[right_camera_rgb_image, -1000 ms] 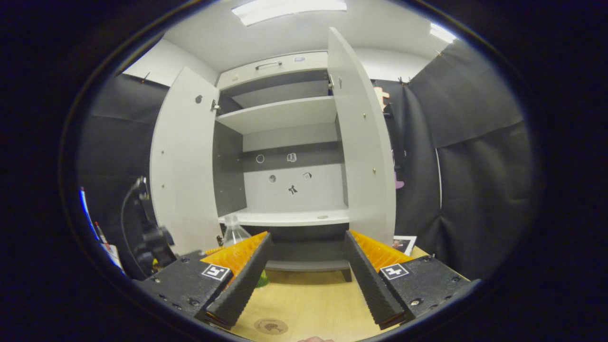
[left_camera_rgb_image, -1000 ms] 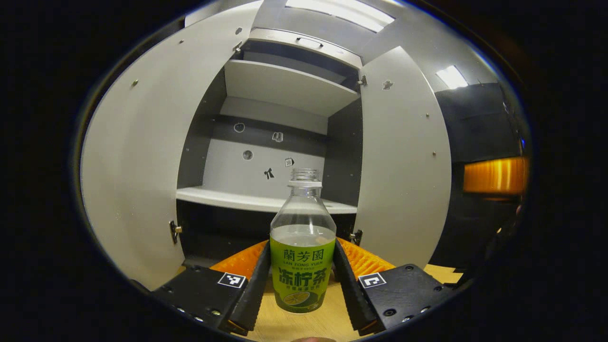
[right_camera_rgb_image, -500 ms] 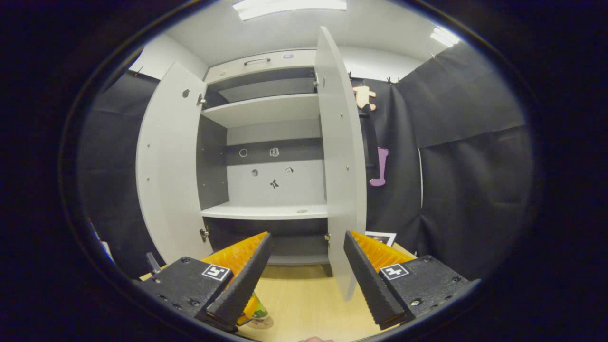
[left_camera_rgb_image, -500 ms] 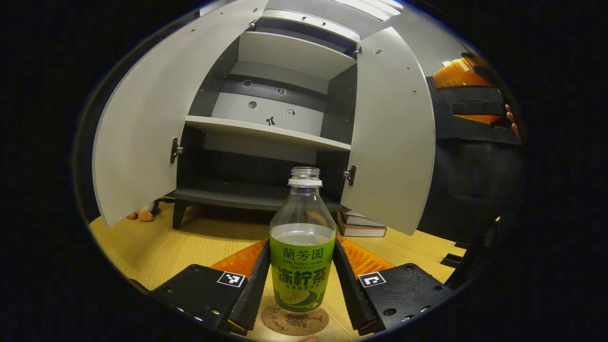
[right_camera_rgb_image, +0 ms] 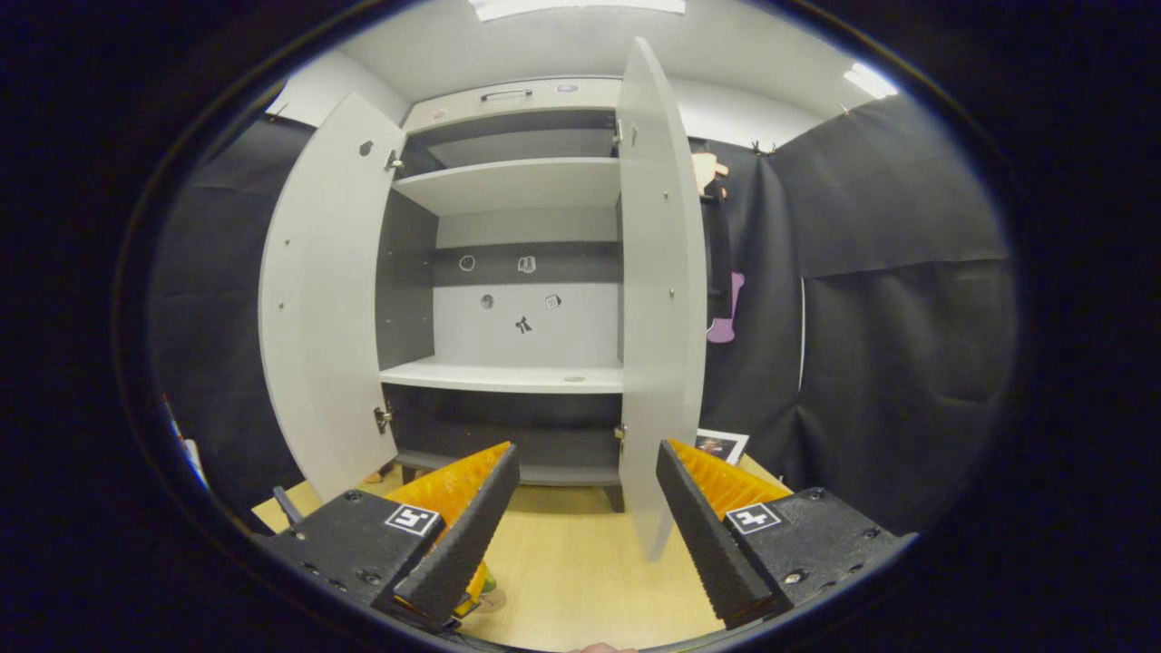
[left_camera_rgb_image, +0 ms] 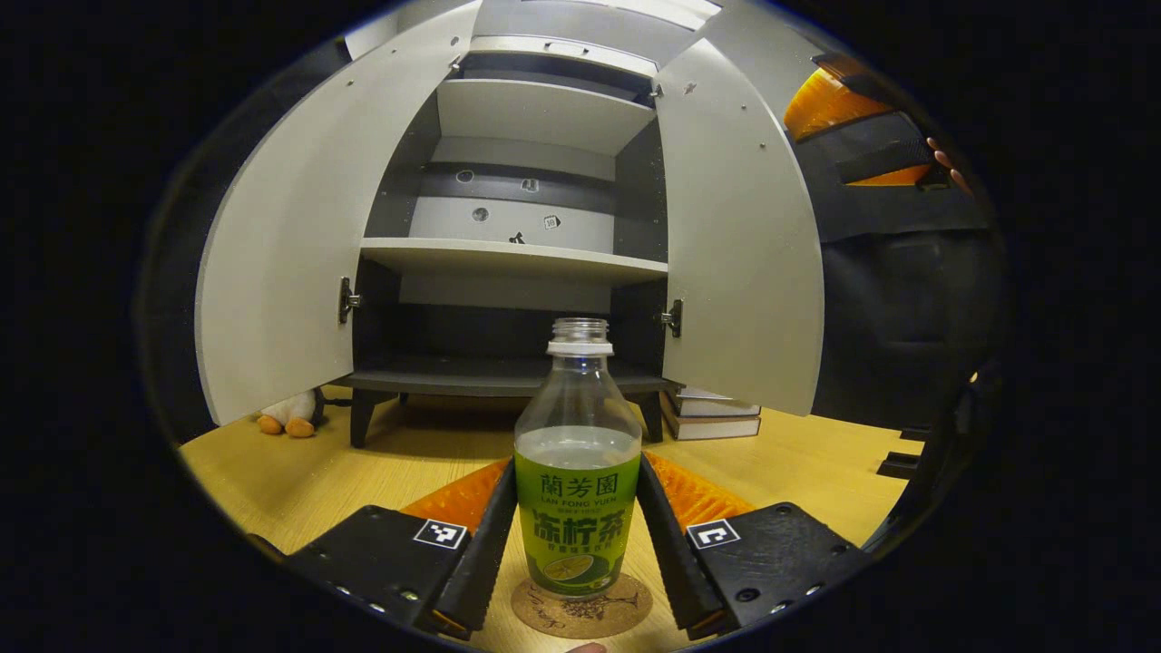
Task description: Grasp the bottle in the cabinet with the left hand and place it on the coaster, then close the right door with the right hand and the left door with the left hand.
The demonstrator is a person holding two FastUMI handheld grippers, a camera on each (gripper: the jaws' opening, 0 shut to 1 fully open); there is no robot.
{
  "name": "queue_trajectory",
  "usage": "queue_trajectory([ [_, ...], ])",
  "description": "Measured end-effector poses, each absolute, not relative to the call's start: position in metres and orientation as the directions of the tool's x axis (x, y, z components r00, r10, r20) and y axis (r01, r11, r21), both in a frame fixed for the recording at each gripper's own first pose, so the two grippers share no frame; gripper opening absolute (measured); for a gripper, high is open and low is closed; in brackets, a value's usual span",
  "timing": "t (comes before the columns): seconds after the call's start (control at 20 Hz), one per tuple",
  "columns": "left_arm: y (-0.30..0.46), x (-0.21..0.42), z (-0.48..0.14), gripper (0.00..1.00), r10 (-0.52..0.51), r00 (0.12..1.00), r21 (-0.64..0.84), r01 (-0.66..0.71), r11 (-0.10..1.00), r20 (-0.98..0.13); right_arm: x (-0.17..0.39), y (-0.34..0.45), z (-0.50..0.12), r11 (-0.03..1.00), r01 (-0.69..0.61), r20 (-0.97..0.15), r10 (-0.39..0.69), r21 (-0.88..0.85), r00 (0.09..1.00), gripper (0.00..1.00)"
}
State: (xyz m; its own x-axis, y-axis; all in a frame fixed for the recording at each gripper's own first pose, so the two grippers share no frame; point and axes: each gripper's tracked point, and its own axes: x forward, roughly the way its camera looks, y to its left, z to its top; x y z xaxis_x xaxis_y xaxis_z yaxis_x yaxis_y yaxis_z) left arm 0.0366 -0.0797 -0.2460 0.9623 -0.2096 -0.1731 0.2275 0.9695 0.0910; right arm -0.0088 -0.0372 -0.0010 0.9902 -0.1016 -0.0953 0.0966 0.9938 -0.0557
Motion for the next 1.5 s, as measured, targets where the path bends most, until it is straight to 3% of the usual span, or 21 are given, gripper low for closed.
queue_trajectory([
  [0.3, -0.077, 0.030, -0.249, 0.80, -0.210, 0.955, 0.085, 0.232, 0.969, -0.211, -0.006, -0.033, -0.008, 0.995, 0.080, -0.108, -0.086, -0.063, 0.990, 1.00],
  [0.4, -0.076, 0.029, -0.246, 0.98, -0.214, 0.952, 0.075, 0.236, 0.969, -0.220, -0.005, -0.032, -0.009, 0.995, 0.077, -0.112, -0.084, -0.065, 0.990, 1.00],
  [0.85, -0.082, 0.023, -0.176, 0.95, -0.243, 0.960, 0.033, 0.250, 0.968, -0.138, -0.004, -0.037, -0.013, 0.996, 0.084, -0.105, -0.087, -0.034, 0.991, 1.00],
  [1.15, -0.090, 0.022, -0.098, 0.95, -0.271, 0.960, 0.004, 0.272, 0.962, -0.077, 0.000, -0.039, -0.012, 0.997, 0.080, -0.070, -0.081, -0.013, 0.994, 1.00],
  [1.5, -0.055, 0.026, -0.059, 0.95, -0.144, 0.983, -0.031, 0.141, 0.990, -0.117, 0.002, -0.045, -0.031, 0.997, 0.071, -0.070, -0.068, 0.029, 0.995, 1.00],
])
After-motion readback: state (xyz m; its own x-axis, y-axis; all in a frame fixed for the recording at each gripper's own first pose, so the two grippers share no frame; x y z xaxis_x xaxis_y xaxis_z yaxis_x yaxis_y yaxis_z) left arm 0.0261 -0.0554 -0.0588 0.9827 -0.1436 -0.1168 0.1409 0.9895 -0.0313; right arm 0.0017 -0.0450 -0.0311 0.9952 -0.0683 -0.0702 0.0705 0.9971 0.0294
